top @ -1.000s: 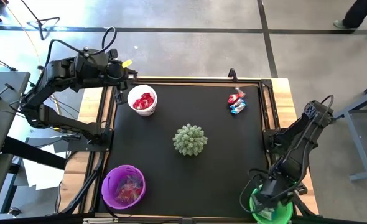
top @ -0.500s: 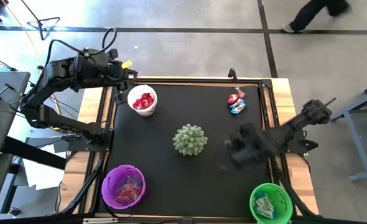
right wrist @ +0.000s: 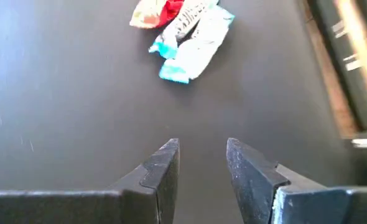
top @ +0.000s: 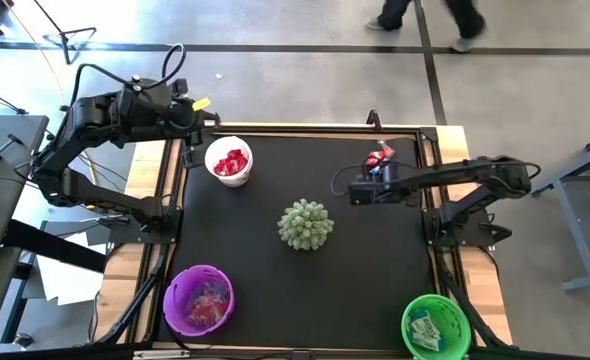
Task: Organize candy in baskets
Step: Put the white chocolate bar into the green bucket
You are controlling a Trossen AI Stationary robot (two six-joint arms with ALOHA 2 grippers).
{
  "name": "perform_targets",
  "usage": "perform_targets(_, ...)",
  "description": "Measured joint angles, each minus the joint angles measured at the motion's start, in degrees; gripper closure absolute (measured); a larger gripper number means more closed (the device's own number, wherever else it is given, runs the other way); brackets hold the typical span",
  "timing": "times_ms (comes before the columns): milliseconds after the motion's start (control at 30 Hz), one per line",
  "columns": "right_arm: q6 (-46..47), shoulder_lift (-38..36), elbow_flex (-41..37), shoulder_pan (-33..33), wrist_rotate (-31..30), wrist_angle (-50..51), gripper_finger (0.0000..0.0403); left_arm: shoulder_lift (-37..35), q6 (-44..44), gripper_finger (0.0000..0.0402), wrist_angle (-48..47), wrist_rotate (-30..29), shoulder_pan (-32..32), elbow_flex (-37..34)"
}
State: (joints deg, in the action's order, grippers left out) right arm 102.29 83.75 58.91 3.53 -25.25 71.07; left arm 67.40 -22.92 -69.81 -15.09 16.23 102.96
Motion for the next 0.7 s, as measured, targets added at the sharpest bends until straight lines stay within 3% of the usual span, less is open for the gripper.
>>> perform_targets(233,2.7,0.0,-9.4,7.1,-1.3,-17.8,0.0275,-0.2,-1.3,0.03,0.2,0.0,0.0,0.0)
perform_targets(400,2.3,0.0,-11.1,11.3,-0.3,-18.4,0.0275,-0.2,-1.3,0.03,0.2,0.0,0.0,0.0)
perform_targets(700,-11.4,-1.0,-11.0,22.6,5.8,-20.0,0.0275,-0.2,-3.7,0.03,0.2,0.0,0.0,0.0)
